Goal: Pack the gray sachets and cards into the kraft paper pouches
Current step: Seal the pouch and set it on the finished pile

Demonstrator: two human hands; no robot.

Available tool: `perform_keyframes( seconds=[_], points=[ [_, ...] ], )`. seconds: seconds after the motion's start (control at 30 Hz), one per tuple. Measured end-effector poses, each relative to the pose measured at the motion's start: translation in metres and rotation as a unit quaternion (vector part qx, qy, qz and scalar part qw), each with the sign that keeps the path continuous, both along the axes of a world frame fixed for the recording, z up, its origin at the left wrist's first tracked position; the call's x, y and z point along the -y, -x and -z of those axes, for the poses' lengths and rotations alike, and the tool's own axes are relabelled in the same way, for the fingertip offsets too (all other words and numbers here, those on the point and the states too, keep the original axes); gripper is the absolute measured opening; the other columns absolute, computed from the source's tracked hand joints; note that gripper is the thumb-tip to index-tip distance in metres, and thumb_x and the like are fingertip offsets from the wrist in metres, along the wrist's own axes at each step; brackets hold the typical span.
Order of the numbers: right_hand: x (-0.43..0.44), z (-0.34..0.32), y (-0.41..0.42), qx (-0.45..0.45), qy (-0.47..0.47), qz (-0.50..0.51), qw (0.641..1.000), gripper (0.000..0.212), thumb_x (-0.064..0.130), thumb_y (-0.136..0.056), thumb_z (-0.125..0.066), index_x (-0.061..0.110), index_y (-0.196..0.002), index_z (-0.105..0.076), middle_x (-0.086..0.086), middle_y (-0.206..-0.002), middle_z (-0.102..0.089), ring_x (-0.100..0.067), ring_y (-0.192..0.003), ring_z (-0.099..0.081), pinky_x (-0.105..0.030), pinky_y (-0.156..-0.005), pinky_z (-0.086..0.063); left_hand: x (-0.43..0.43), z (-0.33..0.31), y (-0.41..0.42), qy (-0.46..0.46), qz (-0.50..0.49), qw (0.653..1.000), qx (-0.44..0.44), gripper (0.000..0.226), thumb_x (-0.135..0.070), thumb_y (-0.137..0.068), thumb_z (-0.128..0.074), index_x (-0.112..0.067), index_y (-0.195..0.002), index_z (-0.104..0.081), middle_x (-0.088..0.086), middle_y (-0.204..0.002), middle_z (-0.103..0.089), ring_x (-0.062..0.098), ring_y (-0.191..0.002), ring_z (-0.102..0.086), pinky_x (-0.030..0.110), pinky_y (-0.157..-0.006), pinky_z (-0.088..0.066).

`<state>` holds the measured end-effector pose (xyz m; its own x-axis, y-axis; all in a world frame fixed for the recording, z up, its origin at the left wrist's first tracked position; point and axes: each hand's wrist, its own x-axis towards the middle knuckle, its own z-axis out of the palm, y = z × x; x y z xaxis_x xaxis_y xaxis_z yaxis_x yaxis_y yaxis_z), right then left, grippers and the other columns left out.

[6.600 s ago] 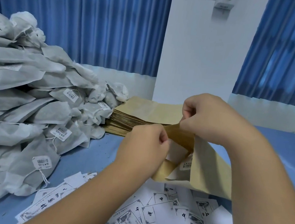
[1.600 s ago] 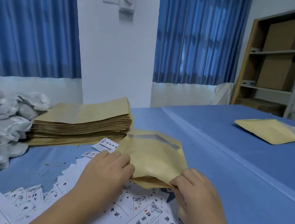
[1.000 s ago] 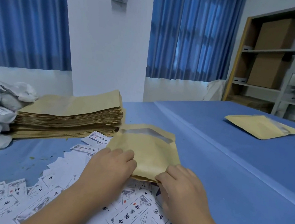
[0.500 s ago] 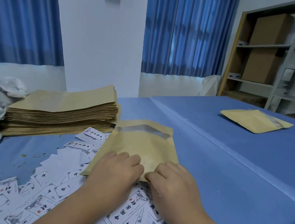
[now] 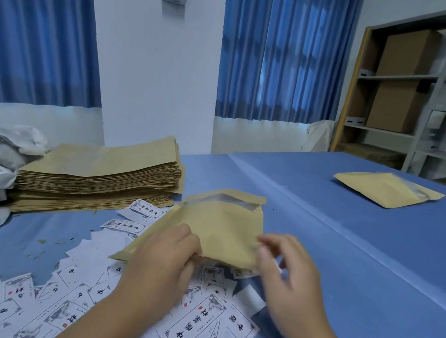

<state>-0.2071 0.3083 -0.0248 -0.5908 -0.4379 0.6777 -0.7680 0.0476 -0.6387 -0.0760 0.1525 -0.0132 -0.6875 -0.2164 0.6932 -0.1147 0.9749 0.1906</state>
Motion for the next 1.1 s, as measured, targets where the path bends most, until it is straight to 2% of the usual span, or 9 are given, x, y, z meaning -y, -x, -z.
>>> perform_keyframes(
  seconds=[0.13, 0.27, 0.43, 0.57, 0.73, 0.83, 0.97, 1.03, 1.1],
  points=[
    [0.002, -0.001, 0.017, 0.274, 0.045, 0.045, 0.96, 0.035, 0.048, -0.097, -0.04, 0.02, -0.094, -0.062, 0.01, -0.065, -0.062, -0.016, -0.064, -0.056, -0.027, -0.06, -0.041, 0.004, -0.002, -0.002, -0.058, 0.006, 0.998, -0.023, 0.014, 0.005, -0.08, -0.062, -0.009, -0.081, -0.066, -0.001, -0.085, -0.057, 0.021, -0.076, -0.053, 0.029, -0.066, -0.041],
    [0.002, -0.006, 0.015, 0.481, 0.141, -0.187, 0.845, 0.052, 0.038, -0.085, -0.06, 0.001, -0.121, -0.05, -0.023, -0.087, -0.068, -0.03, -0.062, -0.062, -0.032, -0.047, -0.05, -0.001, 0.001, -0.005, -0.016, 0.026, 0.999, 0.03, 0.029, 0.014, -0.072, -0.066, -0.012, -0.083, -0.061, -0.002, -0.091, -0.056, 0.022, -0.078, -0.053, 0.035, -0.059, -0.048],
    [-0.005, -0.012, 0.008, 0.549, 0.035, -0.374, 0.747, 0.05, 0.01, -0.077, -0.071, -0.002, -0.122, -0.054, -0.027, -0.108, -0.067, -0.041, -0.083, -0.069, -0.033, -0.054, -0.057, -0.003, 0.003, -0.002, 0.073, 0.027, 0.997, 0.031, 0.05, 0.018, -0.05, -0.071, -0.016, -0.085, -0.06, -0.002, -0.089, -0.059, 0.017, -0.079, -0.048, 0.033, -0.063, -0.047],
    [-0.003, -0.008, 0.009, 0.537, 0.062, -0.361, 0.76, 0.041, -0.015, -0.081, -0.046, -0.003, -0.12, -0.051, -0.026, -0.101, -0.068, -0.04, -0.079, -0.068, -0.033, -0.054, -0.057, 0.0, 0.004, -0.002, 0.141, -0.012, 0.988, 0.059, 0.043, 0.005, -0.05, -0.085, -0.019, -0.081, -0.068, -0.004, -0.085, -0.062, 0.018, -0.078, -0.054, 0.032, -0.071, -0.033],
    [-0.005, 0.001, 0.017, 0.487, 0.149, -0.289, 0.811, 0.052, -0.018, -0.079, -0.037, 0.013, -0.114, -0.059, -0.016, -0.103, -0.07, -0.037, -0.083, -0.069, -0.042, -0.066, -0.057, 0.011, -0.001, -0.003, 0.09, -0.106, 0.988, 0.061, 0.034, 0.001, -0.056, -0.086, -0.019, -0.079, -0.072, -0.004, -0.081, -0.064, 0.025, -0.074, -0.063, 0.035, -0.065, -0.041],
    [-0.01, 0.002, 0.023, 0.431, 0.143, -0.219, 0.864, 0.047, 0.001, -0.066, -0.05, 0.027, -0.102, -0.066, -0.02, -0.101, -0.067, -0.029, -0.082, -0.062, -0.043, -0.076, -0.05, 0.01, -0.007, 0.011, -0.073, -0.122, 0.989, 0.039, 0.022, -0.004, -0.078, -0.073, -0.022, -0.092, -0.07, -0.007, -0.096, -0.061, 0.02, -0.094, -0.061, 0.035, -0.078, -0.041],
    [-0.026, 0.001, 0.047, 0.431, 0.16, -0.169, 0.872, 0.043, 0.007, -0.063, -0.053, 0.019, -0.103, -0.064, -0.013, -0.089, -0.064, -0.024, -0.079, -0.054, -0.039, -0.075, -0.04, -0.016, -0.02, 0.048, -0.258, -0.138, 0.954, -0.069, 0.025, -0.016, -0.088, -0.063, -0.029, -0.109, -0.058, -0.006, -0.114, -0.047, 0.012, -0.099, -0.048, 0.035, -0.088, -0.042],
    [-0.036, 0.001, 0.065, 0.435, 0.175, -0.149, 0.871, 0.04, 0.001, -0.069, -0.053, 0.014, -0.107, -0.061, -0.011, -0.09, -0.066, -0.024, -0.08, -0.056, -0.039, -0.077, -0.041, -0.034, -0.026, 0.071, -0.376, -0.139, 0.908, -0.125, 0.031, -0.024, -0.088, -0.065, -0.028, -0.115, -0.051, -0.003, -0.118, -0.042, 0.016, -0.097, -0.048, 0.036, -0.087, -0.042],
    [-0.049, -0.001, 0.084, 0.426, 0.177, -0.129, 0.878, 0.036, -0.007, -0.078, -0.049, 0.011, -0.107, -0.06, -0.012, -0.092, -0.065, -0.025, -0.082, -0.055, -0.04, -0.079, -0.041, -0.053, -0.03, 0.097, -0.571, -0.077, 0.808, -0.124, 0.033, -0.028, -0.089, -0.065, -0.025, -0.117, -0.048, 0.001, -0.117, -0.048, 0.022, -0.096, -0.056, 0.037, -0.082, -0.046]
  ],
)
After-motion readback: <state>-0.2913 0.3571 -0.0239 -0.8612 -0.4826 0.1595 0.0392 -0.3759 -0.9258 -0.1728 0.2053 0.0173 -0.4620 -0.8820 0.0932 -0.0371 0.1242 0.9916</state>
